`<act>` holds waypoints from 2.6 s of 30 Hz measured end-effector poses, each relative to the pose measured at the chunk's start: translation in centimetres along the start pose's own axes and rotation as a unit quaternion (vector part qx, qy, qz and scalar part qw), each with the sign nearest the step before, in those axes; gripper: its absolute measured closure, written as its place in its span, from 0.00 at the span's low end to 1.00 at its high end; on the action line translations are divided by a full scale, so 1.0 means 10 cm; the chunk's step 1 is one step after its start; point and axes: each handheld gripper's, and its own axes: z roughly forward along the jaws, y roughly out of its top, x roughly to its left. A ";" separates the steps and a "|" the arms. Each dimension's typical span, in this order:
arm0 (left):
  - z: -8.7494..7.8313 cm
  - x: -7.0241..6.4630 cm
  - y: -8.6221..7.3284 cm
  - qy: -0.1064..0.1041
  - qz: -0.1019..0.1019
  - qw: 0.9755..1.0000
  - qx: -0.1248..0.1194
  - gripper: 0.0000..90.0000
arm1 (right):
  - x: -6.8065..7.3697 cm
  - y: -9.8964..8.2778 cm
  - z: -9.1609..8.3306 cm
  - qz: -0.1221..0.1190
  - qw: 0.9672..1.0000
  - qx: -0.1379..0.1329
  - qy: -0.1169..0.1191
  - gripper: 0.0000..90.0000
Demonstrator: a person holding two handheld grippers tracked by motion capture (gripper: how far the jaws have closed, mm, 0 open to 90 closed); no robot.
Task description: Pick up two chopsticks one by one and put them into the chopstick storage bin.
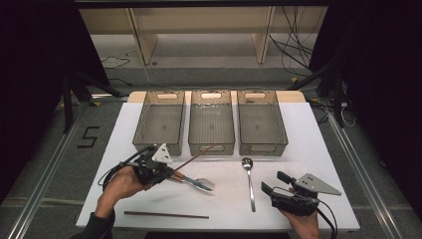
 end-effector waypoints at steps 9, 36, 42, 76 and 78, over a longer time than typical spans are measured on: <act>-0.11 0.32 0.06 0.027 -0.055 0.998 -0.020 0.94 | -0.01 0.00 0.00 0.001 1.000 -0.001 -0.001 0.31; -0.16 1.31 0.40 0.088 -0.182 0.979 -0.038 0.94 | -0.01 0.00 -0.01 0.003 1.000 -0.008 0.010 0.28; -0.09 1.45 0.46 0.095 -0.190 0.977 -0.031 0.94 | -0.02 0.00 -0.01 0.003 1.000 -0.011 0.012 0.27; 0.35 1.57 0.28 0.116 -0.237 0.965 -0.003 0.68 | -0.01 0.00 -0.01 0.002 1.000 -0.008 0.015 0.25; 0.32 1.54 0.30 0.101 -0.236 0.966 -0.007 0.60 | -0.01 0.00 -0.01 0.003 1.000 -0.008 0.015 0.25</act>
